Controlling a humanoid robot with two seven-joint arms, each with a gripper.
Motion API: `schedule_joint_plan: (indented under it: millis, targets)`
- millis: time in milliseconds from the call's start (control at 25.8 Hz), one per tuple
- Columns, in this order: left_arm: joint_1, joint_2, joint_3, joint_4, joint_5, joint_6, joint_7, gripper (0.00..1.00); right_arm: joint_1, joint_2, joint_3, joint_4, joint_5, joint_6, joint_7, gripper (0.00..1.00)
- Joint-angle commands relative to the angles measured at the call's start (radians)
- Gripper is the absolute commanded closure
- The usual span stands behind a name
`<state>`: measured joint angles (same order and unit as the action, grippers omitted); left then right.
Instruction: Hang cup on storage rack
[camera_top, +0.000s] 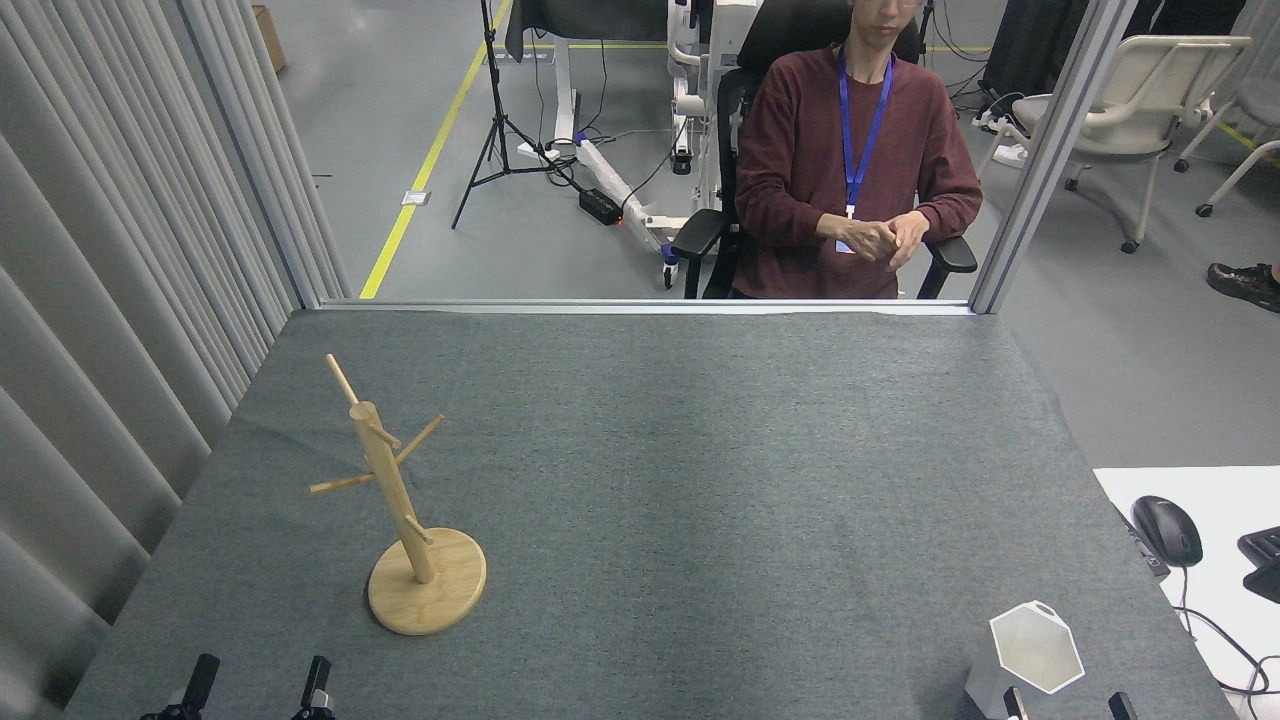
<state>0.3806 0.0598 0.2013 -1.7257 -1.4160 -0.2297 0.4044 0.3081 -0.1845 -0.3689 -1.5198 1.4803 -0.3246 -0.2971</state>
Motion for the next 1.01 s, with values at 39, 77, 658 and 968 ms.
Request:
schedule_joint_plan:
  millis: [39, 77, 658, 968]
  targets:
    - [0.0, 0.0, 0.007, 0.0, 0.0, 0.0, -0.001, 0.0, -0.035, -0.009, 0.002, 0.035, 0.002, -0.001, 0.001, 0.02]
    - [0.0, 0.0, 0.007, 0.0, 0.0, 0.0, -0.001, 0.0, -0.044, -0.009, 0.002, 0.041, 0.002, -0.001, 0.001, 0.02]
    - [-0.002, 0.012, 0.058, 0.0, 0.0, -0.011, 0.001, 0.0, -0.161, -0.009, 0.053, 0.176, 0.054, 0.01, -0.004, 0.02]
    - [0.001, 0.017, 0.058, -0.002, -0.001, -0.048, -0.001, 0.0, -0.167, -0.007, 0.064, 0.17, 0.055, -0.001, -0.01, 0.45]
